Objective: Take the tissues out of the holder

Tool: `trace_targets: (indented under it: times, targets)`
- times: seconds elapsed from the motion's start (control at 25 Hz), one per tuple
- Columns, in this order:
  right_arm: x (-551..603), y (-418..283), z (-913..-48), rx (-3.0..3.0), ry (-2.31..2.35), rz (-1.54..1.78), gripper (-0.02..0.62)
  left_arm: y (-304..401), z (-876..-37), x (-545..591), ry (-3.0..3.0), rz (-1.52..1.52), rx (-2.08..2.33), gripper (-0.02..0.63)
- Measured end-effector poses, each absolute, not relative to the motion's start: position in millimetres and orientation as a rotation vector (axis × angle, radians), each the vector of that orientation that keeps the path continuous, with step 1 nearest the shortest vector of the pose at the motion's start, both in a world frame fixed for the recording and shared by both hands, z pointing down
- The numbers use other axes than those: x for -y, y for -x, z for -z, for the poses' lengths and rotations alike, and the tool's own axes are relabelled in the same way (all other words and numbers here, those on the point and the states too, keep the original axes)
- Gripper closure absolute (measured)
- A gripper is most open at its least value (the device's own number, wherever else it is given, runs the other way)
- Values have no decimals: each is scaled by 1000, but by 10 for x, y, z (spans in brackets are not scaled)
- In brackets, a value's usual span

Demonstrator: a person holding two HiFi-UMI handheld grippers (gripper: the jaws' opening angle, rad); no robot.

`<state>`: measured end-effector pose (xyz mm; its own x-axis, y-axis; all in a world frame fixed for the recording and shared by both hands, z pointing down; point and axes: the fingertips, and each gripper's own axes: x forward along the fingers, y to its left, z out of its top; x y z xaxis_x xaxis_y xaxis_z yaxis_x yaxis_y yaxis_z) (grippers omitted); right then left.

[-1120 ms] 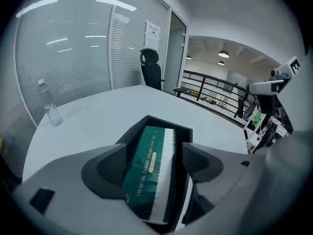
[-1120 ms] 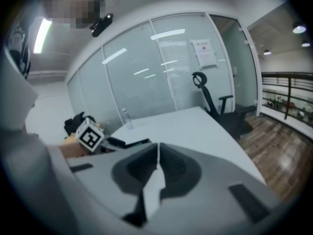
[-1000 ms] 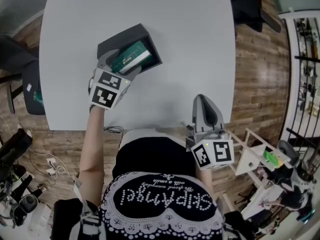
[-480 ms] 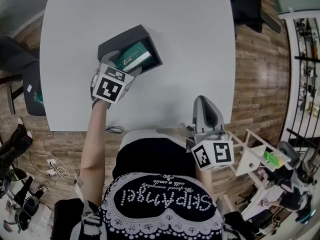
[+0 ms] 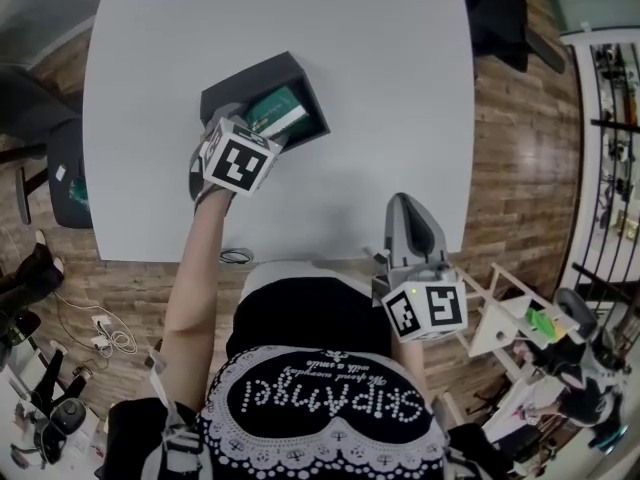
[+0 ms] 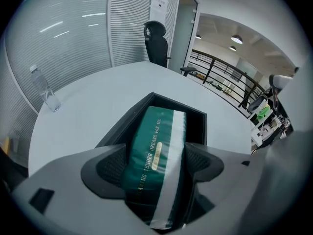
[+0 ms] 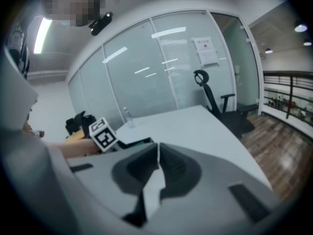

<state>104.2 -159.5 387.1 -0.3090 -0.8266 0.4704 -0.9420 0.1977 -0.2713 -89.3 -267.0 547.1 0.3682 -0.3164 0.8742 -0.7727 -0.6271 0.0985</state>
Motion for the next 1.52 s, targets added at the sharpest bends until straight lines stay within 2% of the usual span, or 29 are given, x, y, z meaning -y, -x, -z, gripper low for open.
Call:
trace_targets:
  times: [1.52]
  targets:
    - [1547, -1066, -3893, 2248, -1708, -762, 561, 896, -5524, 2649, -2170, -1240, 941, 264]
